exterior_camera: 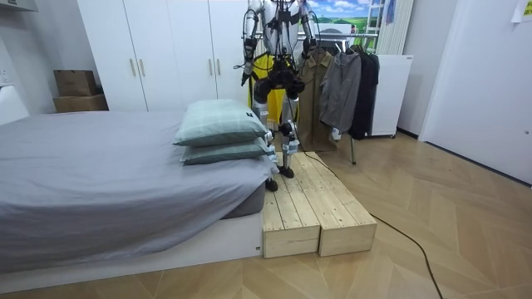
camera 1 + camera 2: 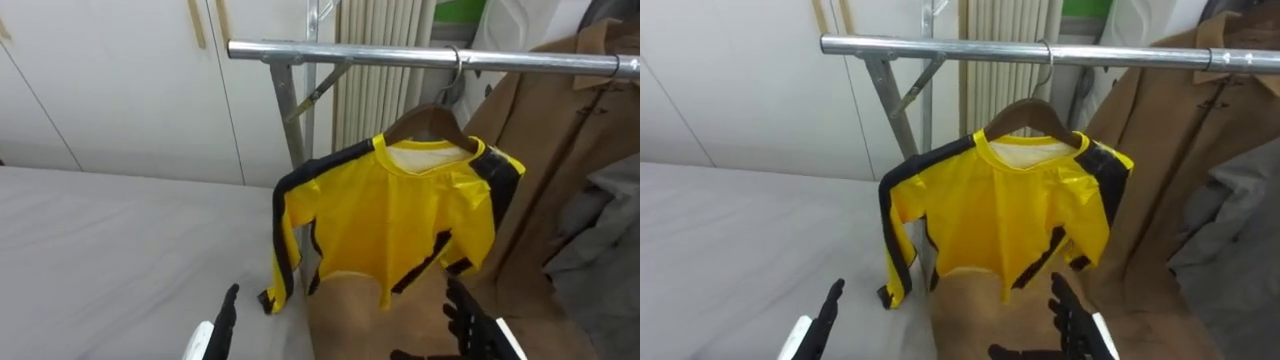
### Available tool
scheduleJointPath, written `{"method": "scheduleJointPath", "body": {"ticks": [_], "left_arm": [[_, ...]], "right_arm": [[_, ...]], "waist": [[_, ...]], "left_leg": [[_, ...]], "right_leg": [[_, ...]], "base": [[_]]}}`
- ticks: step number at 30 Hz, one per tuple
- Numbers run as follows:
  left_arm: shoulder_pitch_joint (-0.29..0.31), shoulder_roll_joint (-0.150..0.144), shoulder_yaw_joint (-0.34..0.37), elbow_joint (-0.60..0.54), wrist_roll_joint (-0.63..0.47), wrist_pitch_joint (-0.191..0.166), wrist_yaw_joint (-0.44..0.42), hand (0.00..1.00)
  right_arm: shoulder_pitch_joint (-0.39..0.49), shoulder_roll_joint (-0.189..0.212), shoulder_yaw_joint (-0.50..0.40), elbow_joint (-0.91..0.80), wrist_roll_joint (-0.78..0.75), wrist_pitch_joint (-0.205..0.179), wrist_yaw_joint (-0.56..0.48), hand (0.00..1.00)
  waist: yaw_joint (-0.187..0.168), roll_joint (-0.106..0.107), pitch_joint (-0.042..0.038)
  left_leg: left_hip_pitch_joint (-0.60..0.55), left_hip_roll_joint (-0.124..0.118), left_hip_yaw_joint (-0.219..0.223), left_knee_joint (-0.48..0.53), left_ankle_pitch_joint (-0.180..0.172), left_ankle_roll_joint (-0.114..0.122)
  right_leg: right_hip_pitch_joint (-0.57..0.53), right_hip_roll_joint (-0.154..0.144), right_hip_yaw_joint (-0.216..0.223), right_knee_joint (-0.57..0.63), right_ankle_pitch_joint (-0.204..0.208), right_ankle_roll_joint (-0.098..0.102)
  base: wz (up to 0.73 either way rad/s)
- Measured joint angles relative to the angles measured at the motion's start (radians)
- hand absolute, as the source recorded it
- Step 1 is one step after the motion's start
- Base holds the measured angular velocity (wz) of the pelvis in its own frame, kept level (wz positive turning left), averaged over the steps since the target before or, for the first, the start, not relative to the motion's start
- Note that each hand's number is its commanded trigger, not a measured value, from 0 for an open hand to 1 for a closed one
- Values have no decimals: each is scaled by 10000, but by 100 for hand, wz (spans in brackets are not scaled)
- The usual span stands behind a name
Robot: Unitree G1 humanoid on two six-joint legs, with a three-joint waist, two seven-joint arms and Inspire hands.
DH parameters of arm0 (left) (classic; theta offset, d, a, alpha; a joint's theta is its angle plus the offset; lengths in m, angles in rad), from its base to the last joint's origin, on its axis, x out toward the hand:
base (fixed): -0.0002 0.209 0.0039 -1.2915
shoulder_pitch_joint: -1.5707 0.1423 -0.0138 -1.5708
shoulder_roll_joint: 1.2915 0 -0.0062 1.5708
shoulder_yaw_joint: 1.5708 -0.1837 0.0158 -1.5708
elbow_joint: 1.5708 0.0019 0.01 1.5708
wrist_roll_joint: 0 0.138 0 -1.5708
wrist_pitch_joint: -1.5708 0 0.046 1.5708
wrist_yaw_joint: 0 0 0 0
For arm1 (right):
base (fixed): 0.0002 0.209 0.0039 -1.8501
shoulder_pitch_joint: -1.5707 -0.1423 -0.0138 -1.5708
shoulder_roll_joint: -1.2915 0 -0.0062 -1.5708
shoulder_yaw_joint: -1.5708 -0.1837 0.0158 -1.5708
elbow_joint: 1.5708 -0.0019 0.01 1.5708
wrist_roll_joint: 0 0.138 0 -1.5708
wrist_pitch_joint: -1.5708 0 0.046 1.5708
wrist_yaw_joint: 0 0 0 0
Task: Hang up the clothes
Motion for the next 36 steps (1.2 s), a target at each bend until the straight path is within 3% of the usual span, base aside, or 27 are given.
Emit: {"method": "scheduleJointPath", "body": {"ticks": [14,22,31,36], "left_arm": [[165,17,1,0,12,0,-177,0],[265,12,9,36,10,0,-422,0],[652,-37,-3,1,26,-1,-414,0],[678,-28,134,-50,11,-207,-383,0]], "right_arm": [[-5,116,47,1017,266,0,-123,0],[9,126,40,2239,299,1,-147,0],[-7,135,24,2969,499,-1,-99,0],[-6,137,52,2866,358,-5,19,0]], "waist": [[175,7,-47],[344,9,-53],[131,19,-60],[347,43,-69]], "left_leg": [[16,-27,-653,5,0,-2],[-12,-24,-790,246,-1,-2],[-323,37,-1145,1030,0,-1],[-674,99,-1379,1614,-18,-30]], "right_leg": [[167,-196,-726,24,-139,-28],[209,-206,-710,192,-227,-78],[320,-315,-982,438,-572,-251],[292,-326,-1011,721,-665,-384]], "base": [[16],[1],[15],[2]]}}
